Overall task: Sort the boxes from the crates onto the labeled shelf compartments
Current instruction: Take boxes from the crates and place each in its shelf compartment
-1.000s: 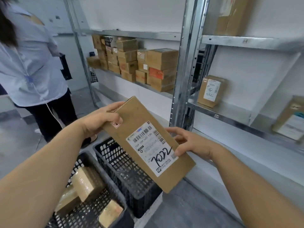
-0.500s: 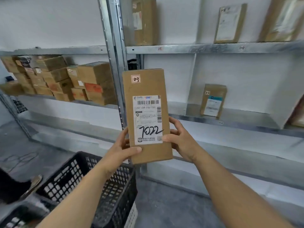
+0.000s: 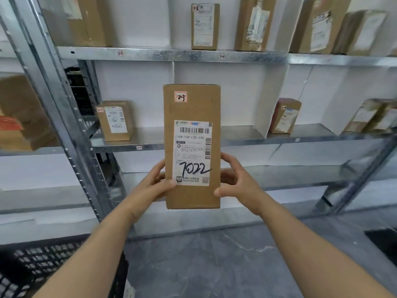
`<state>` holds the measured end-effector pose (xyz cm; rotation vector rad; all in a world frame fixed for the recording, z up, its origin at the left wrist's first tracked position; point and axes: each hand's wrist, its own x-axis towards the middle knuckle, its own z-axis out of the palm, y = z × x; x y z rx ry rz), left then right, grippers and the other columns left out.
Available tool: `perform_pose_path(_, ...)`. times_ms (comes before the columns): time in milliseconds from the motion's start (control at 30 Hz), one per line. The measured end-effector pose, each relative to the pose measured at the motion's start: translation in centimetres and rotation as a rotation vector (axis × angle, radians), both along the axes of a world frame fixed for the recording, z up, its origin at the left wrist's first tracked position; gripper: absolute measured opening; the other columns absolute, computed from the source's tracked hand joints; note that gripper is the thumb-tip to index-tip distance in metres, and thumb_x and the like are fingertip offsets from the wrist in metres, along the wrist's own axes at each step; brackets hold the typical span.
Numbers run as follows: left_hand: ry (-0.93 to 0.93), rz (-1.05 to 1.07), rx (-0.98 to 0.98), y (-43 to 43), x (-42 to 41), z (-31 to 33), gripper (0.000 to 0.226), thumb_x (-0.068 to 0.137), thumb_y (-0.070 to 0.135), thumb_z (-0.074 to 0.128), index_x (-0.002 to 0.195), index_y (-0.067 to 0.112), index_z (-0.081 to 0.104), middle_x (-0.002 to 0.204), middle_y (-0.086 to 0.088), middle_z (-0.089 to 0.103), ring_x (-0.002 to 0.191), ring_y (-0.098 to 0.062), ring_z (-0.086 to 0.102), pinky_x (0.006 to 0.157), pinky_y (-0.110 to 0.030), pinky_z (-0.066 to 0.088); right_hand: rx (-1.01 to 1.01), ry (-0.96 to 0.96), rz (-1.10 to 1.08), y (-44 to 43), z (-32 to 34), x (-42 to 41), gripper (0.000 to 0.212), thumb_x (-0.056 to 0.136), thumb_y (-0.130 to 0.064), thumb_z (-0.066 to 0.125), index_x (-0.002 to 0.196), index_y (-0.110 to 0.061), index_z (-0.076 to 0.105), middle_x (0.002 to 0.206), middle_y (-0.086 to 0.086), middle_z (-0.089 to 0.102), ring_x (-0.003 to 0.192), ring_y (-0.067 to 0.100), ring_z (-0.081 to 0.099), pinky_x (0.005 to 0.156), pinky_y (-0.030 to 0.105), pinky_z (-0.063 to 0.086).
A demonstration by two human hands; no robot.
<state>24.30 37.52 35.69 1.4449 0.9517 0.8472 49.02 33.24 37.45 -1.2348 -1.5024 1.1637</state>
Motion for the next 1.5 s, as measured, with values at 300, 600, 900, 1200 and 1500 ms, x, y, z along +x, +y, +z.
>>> perform_pose_path(300,0.301,0.102,0.219,1.4,8.4,-0.3,0.051,0.090,0.037,0.061,0.136,0.038,0.038,0.130,0.009,0.050,0.115,-0.012,0.051,0.093,-0.031,0.043,0.057,-0.056,-0.246,-3.8,0.3,8.4,0.084,0.065,-0.003,0.071,0.122,-0.056,0.040,0.104,-0.008,0.070,0.104,0.004,0.064,0.083,0.023,0.052)
perform_pose_path(600,0.633,0.089,0.573,2.3,22.5,2.1,0.063,0.083,0.038,0.070,0.137,0.025,0.040,0.134,0.004,0.052,0.116,-0.011,0.051,0.096,-0.031,0.044,0.136,-0.016,-0.381,-5.6,0.9,21.2,0.085,0.064,-0.006,0.072,0.125,-0.054,0.038,0.116,-0.001,0.065,0.107,0.006,0.063,0.078,0.023,0.054)
perform_pose_path(900,0.736,-0.013,0.782,3.5,39.0,3.0,0.061,0.083,0.046,0.066,0.136,0.025,0.042,0.135,0.005,0.048,0.122,-0.011,0.047,0.099,-0.030,0.040,0.163,-0.027,-0.468,-6.3,1.1,37.5,0.087,0.074,0.006,0.072,0.127,-0.054,0.036,0.117,-0.004,0.064,0.111,0.008,0.060,0.089,0.030,0.052)
perform_pose_path(1200,0.814,-0.068,0.810,4.8,48.9,1.8,0.067,0.082,0.054,0.063,0.139,0.029,0.038,0.142,0.008,0.042,0.127,-0.013,0.042,0.101,-0.031,0.038,0.128,-0.044,-0.523,-5.7,1.2,46.5,0.089,0.071,0.001,0.074,0.130,-0.053,0.035,0.117,-0.005,0.065,0.113,0.010,0.060,0.100,0.044,0.048)
perform_pose_path(1500,0.832,-0.084,0.862,11.1,55.1,0.9,0.073,0.083,0.053,0.062,0.144,0.024,0.033,0.146,0.002,0.038,0.131,-0.018,0.038,0.105,-0.035,0.037,0.098,-0.052,-0.562,0.4,0.0,52.3,0.090,0.075,0.010,0.068,0.136,-0.046,0.033,0.117,-0.005,0.065,0.114,0.009,0.059,0.100,0.044,0.048)
